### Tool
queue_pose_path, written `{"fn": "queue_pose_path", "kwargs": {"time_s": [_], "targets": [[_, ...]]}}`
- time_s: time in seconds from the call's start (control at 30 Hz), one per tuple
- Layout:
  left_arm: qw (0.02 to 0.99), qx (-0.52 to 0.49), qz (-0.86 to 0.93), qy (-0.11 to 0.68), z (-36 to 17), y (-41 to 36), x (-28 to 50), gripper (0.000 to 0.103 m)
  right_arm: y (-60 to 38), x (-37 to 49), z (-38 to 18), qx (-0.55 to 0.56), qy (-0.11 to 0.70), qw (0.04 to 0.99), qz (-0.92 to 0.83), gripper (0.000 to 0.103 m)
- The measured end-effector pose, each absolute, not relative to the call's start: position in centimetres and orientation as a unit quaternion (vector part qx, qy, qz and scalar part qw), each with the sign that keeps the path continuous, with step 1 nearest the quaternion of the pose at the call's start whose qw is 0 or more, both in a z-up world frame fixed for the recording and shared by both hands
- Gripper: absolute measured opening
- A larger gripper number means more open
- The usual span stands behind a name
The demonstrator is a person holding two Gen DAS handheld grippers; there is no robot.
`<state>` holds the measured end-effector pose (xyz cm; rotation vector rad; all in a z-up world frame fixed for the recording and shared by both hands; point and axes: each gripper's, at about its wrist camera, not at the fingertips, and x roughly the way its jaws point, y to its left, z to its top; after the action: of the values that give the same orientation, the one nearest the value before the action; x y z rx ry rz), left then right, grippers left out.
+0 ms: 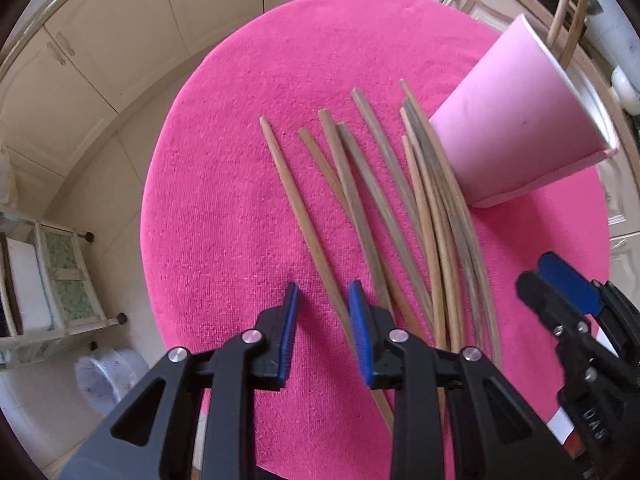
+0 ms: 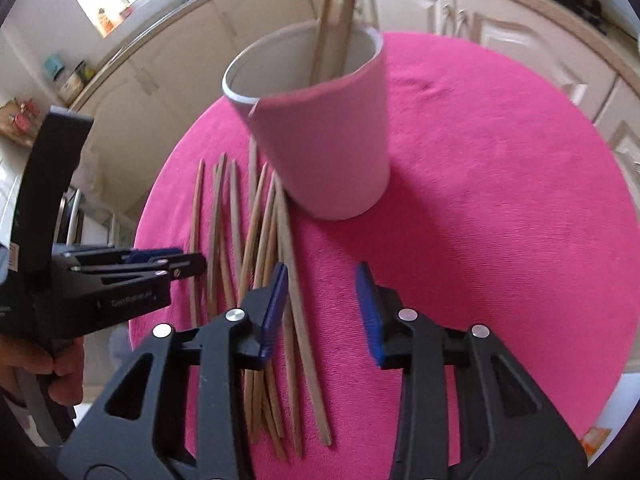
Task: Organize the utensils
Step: 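Move both open grippers back down to the chopstick pile, then close the left gripper on a chopstick while the right gripper grasps another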
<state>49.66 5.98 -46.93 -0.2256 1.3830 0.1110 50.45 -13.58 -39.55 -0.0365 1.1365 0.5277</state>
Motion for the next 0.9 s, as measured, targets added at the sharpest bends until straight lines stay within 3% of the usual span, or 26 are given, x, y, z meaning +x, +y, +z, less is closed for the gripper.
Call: {"fn": "queue_pose_path", "kwargs": {"time_s": [0.07,0.17,0.37,0.9], "targets": [[0.761,-0.101,0.054,0.638,-46.8,5.6,50.2,0.025,-12.9,50.8,-39.9,-0.02,0.541,0.8,0.26,0.032],[0.762,-0.101,0.058,0.638,-46.6,5.5,50.6,0.013,-12.2,51.4,-40.3,-0.021,0.551,0.788,0.274,0.028],[0.752,-0.127,0.048,0.645,-46.6,7.1,50.0,0.007,-10.7,52.7,-41.5,-0.039,0.578,0.767,0.276,0.018],[0.732,-0.129,0.035,0.668,-47.4,8.2,51.0,0.007,-8.7,53.9,-41.2,-0.061,0.6,0.745,0.284,0.006]]}}
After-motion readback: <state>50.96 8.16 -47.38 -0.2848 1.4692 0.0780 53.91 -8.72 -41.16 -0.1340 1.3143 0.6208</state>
